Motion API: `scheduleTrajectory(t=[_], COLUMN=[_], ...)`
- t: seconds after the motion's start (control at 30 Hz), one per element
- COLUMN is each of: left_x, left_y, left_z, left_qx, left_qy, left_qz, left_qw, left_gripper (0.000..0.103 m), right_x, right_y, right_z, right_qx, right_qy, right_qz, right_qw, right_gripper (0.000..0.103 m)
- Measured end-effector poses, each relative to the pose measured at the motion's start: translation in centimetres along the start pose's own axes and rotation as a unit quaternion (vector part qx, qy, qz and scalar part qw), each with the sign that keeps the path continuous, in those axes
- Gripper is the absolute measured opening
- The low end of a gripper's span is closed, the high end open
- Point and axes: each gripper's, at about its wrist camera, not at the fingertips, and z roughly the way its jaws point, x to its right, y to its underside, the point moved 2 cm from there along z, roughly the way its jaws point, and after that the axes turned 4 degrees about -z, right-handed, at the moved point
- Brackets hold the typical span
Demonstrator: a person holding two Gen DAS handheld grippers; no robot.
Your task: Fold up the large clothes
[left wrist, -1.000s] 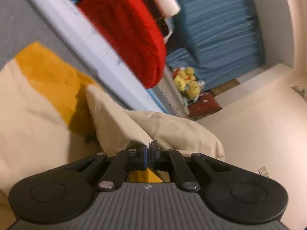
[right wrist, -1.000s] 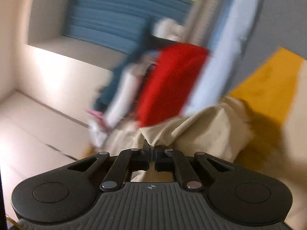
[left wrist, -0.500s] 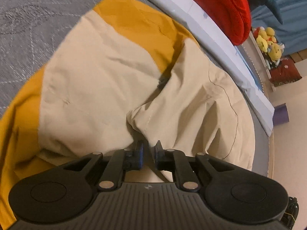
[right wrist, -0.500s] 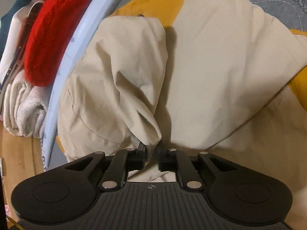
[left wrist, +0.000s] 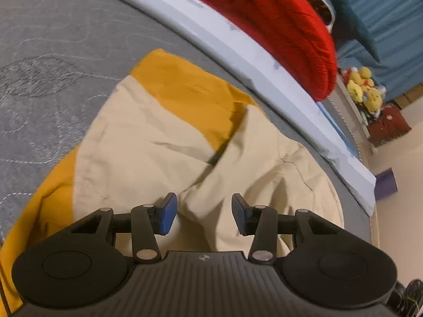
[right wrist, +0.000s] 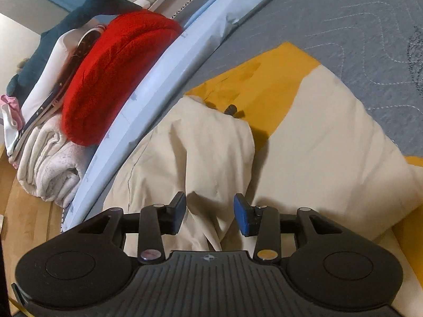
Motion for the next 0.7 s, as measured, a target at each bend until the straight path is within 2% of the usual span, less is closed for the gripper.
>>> scheduleTrajectory(t=[0.03,0.07,0.1,0.13,0.17,0.2,0.23,0.3,0.4,0.47,0.53,0.57,0.63,0.67,0.7], left_x=[0.3,0.5,0.6,0.7,0.7,0.6,0.9,0.9,0.2,-1.1,-1.7,-1.9,-2.1,-2.1,-2.1], left_y=[0.0,0.1,0.1,0.2,0.2,0.2,0.1,-0.4,-1.1,-1.2,-0.6,-0.2,0.1,0.1,-0.1], left_z=[0.2,0.3,0.5,0.5,0.2,-0.1,-0.1,-1.2,-2.0,-1.2,0.1,0.7,0.8,0.6,0.3], left_qx=[0.002,0.002,0.003,0.005,0.010,0.016,0.023,0.044,0.067,0.038,-0.012,-0.035,-0.033,-0.027,-0.020], left_qy=[0.000,0.000,0.001,-0.001,-0.001,0.003,0.010,0.022,0.008,0.000,-0.008,-0.018,-0.030,-0.031,-0.029], left_qz=[0.006,0.014,0.022,0.028,0.034,0.038,0.042,0.046,0.036,0.011,0.001,0.002,-0.006,-0.009,-0.012], left_qw=[1.0000,0.9999,0.9998,0.9996,0.9994,0.9991,0.9988,0.9977,0.9970,0.9992,0.9999,0.9992,0.9990,0.9991,0.9993], left_gripper=[0.049,0.044,0.027,0.019,0.013,0.011,0.009,0.008,0.008,0.008,0.011,0.014,0.022,0.026,0.029], right_x=[0.1,0.1,-0.1,-0.2,-0.3,-0.5,-0.4,-0.3,0.4,1.8,3.2,3.3,2.4,1.6,0.9], right_y=[0.0,-0.6,-0.7,-0.9,-1.0,-0.9,-0.9,-1.1,-1.6,-1.3,-1.0,-1.0,-1.1,-1.2,-1.2], right_z=[0.0,0.1,0.3,0.5,0.6,0.7,0.5,-0.5,-1.8,-1.1,-0.4,-0.2,-0.2,-0.4,-0.5], right_qx=[0.003,0.005,0.005,0.006,0.008,0.011,0.015,0.043,0.066,0.036,0.021,0.017,0.021,0.028,0.033], right_qy=[0.000,-0.001,-0.003,-0.004,-0.004,-0.008,-0.015,-0.020,-0.015,0.029,0.057,0.051,0.014,-0.005,-0.019], right_qz=[-0.003,-0.007,-0.013,-0.020,-0.026,-0.031,-0.032,-0.021,0.016,0.037,0.055,0.063,0.063,0.052,0.039], right_qw=[1.000,1.000,1.000,1.000,1.000,0.999,0.999,0.999,0.998,0.998,0.997,0.997,0.998,0.998,0.999], right_gripper=[0.042,0.042,0.042,0.042,0.034,0.008,0.000,0.000,0.000,0.000,0.000,0.004,0.006,0.018,0.041])
